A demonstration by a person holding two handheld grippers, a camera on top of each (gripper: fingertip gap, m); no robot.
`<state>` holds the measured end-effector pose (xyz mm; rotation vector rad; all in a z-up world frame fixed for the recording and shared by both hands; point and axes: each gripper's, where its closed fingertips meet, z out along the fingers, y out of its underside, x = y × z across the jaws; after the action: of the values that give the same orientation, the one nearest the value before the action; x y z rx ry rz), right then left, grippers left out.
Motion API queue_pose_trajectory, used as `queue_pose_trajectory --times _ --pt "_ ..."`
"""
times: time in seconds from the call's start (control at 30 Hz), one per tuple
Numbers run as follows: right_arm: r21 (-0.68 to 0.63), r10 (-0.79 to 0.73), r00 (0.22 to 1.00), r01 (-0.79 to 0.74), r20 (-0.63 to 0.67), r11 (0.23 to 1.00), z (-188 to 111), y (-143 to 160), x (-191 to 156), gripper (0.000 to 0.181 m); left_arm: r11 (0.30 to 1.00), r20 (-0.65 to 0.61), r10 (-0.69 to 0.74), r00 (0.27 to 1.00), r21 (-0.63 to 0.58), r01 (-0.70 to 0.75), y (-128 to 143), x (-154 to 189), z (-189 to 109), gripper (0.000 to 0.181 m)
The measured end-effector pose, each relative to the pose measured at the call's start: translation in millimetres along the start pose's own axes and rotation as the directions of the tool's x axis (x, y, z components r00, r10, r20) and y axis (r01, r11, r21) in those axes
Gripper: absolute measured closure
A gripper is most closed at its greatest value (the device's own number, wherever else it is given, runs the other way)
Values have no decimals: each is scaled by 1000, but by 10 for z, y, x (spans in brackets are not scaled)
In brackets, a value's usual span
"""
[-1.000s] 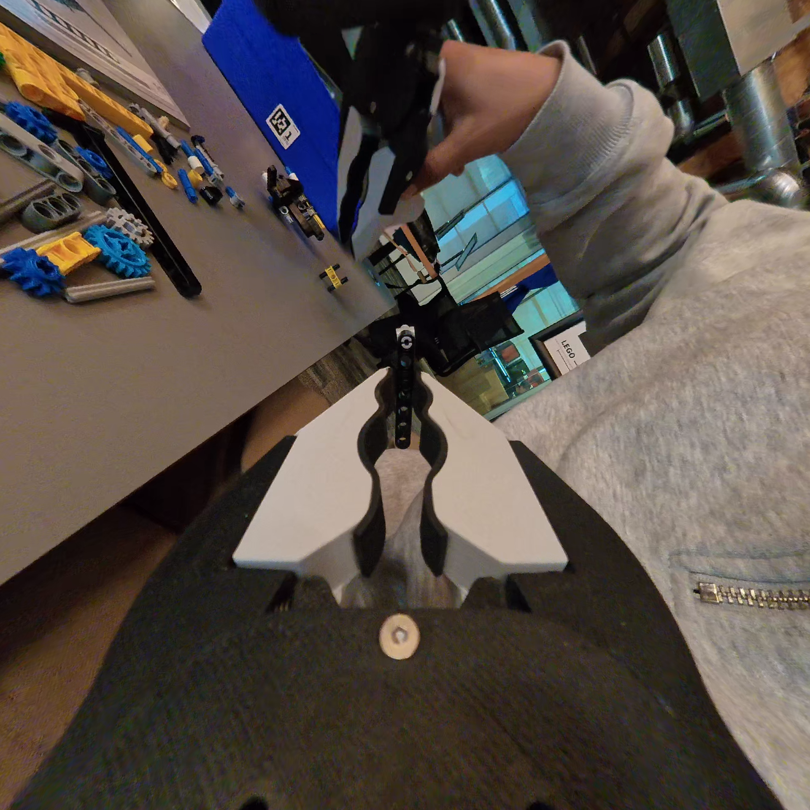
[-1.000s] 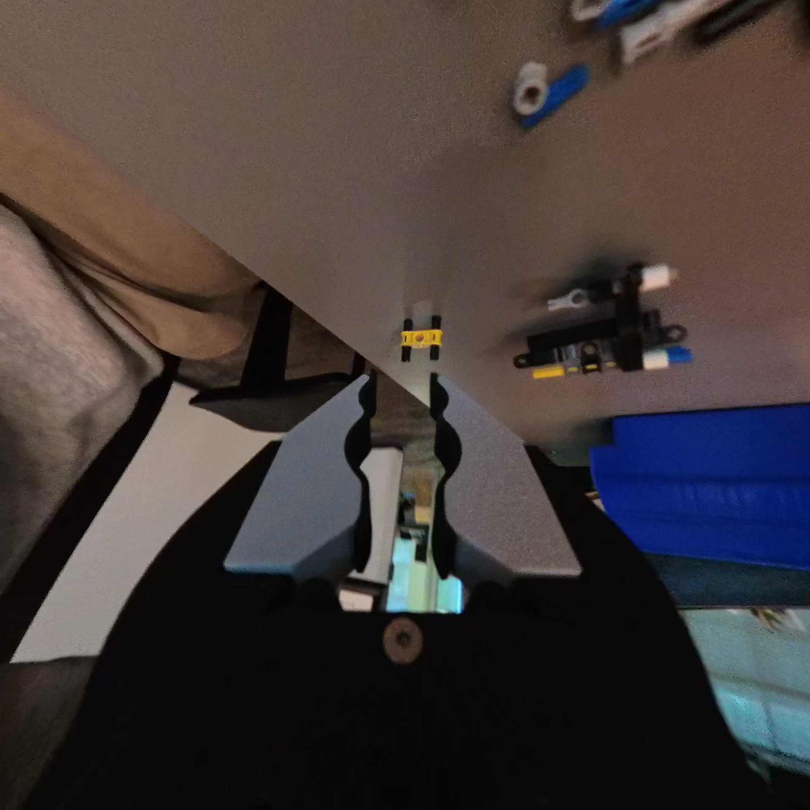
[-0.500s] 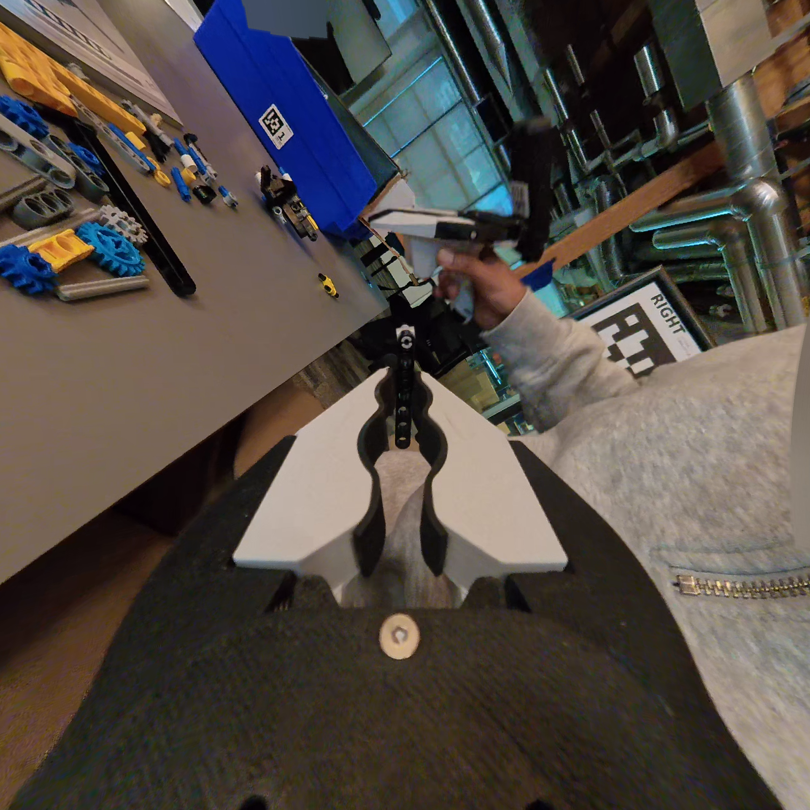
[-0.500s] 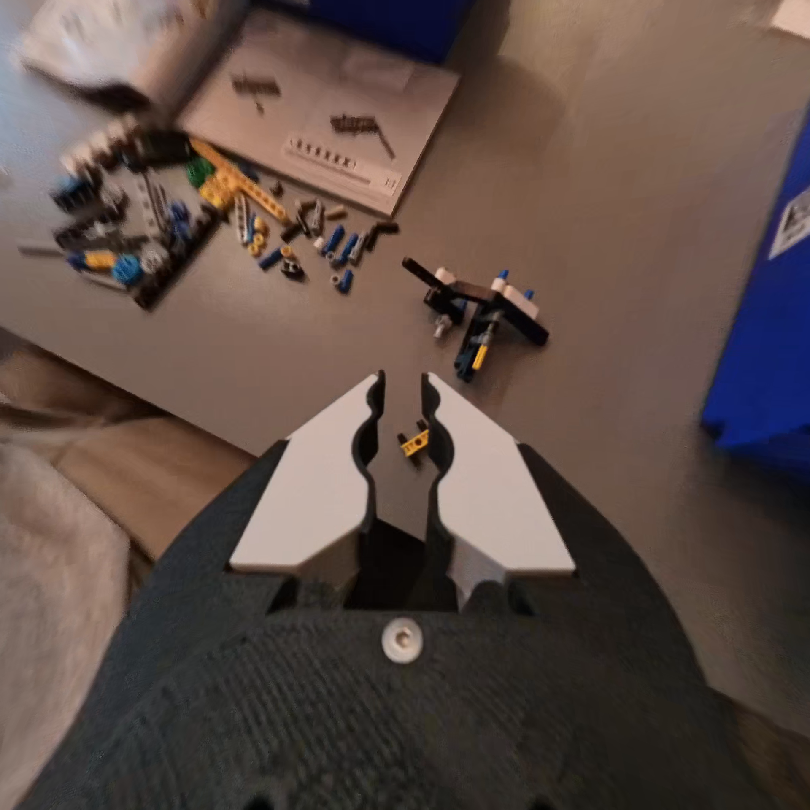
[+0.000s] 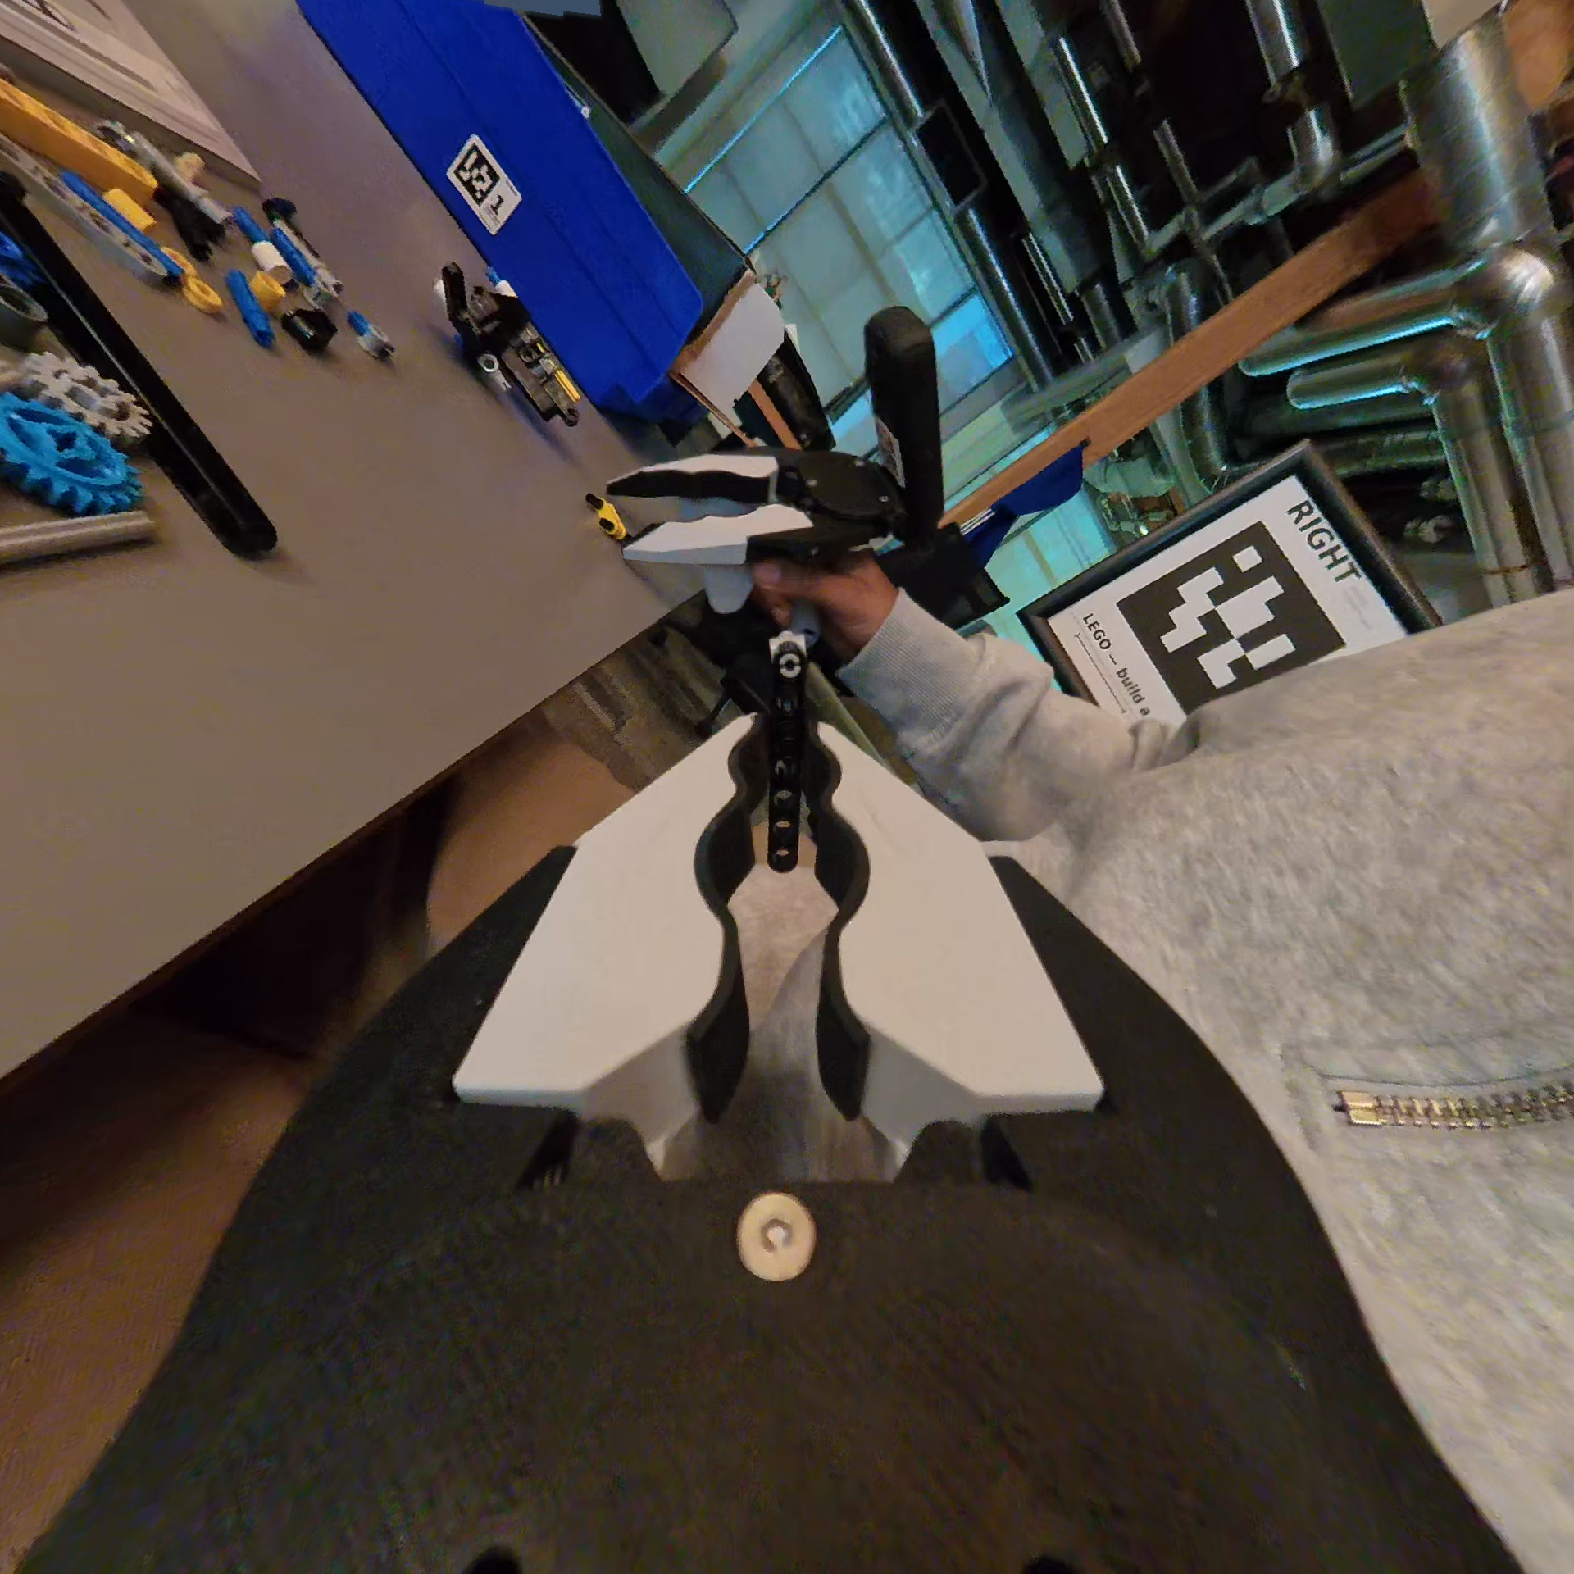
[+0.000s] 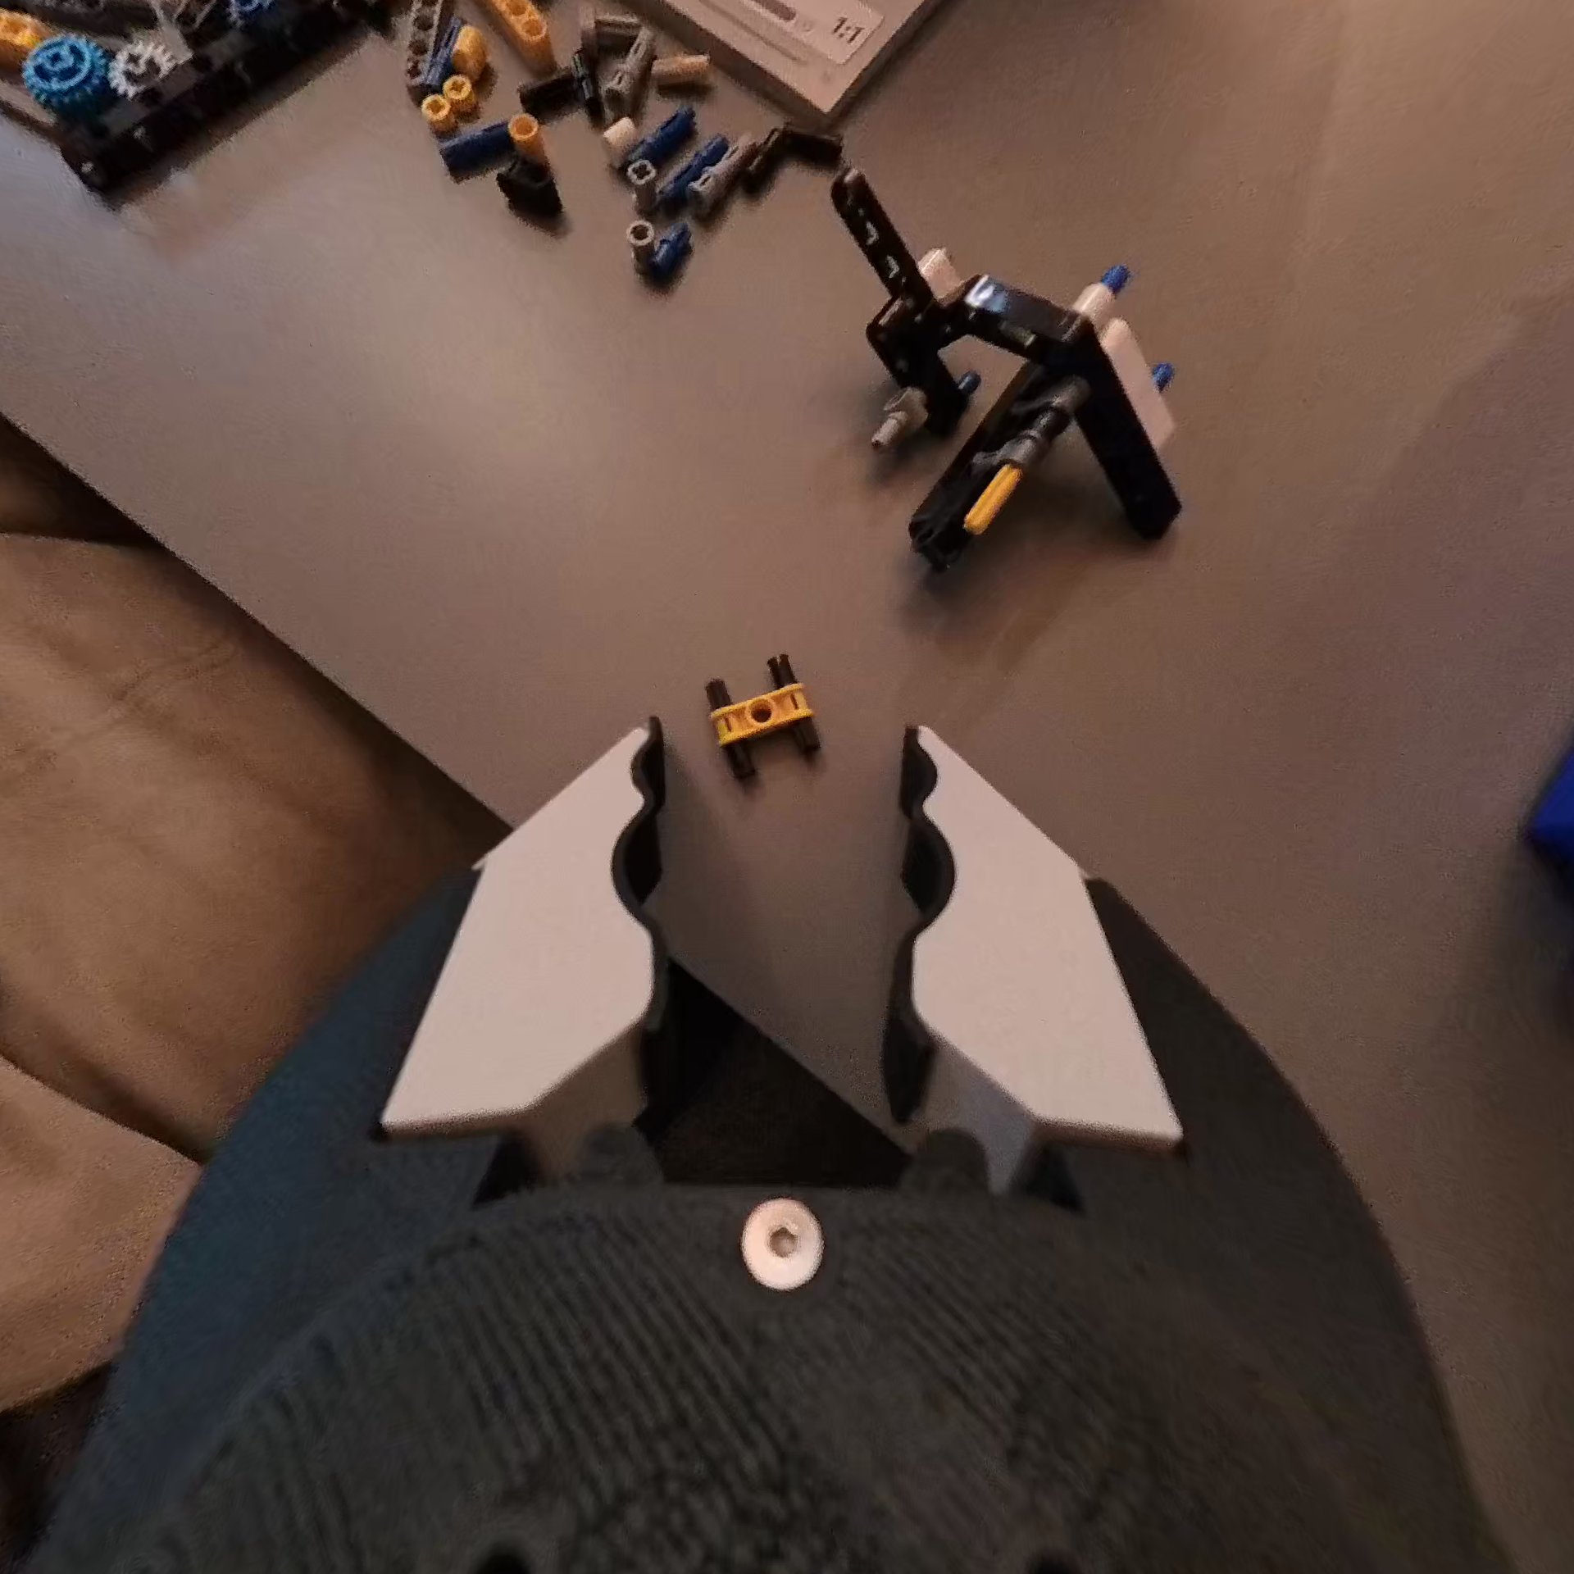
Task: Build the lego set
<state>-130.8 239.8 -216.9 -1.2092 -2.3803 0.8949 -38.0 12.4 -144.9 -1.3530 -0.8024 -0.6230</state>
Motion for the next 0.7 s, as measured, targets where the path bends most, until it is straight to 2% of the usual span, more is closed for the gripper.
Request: queue_pose_trajectory --times 0.03,0.23,0.33,0.53,0.63,0.7 --pt "7 -19 1000 19 23 1000 13 7 0 126 1000 2 7 1000 -6 -7 11 1 9 176" --pt "92 -140 975 126 173 988 8 -17 -89 136 1000 -22 -2 1000 -18 1 54 3 79 176" --pt "121 -176 966 155 189 980 11 -19 -97 157 1000 -41 -15 999 -21 14 68 4 127 176" --pt "190 -172 954 126 247 974 13 -55 -190 160 998 -64 -56 996 -9 56 57 -35 198 176" --pt "262 -154 949 80 276 962 -65 -253 -332 160 993 -83 -110 990 20 112 6 -87 198 176" --pt "322 -171 934 64 314 944 -174 -490 -568 160 984 -89 -168 982 41 173 -20 -157 189 176"
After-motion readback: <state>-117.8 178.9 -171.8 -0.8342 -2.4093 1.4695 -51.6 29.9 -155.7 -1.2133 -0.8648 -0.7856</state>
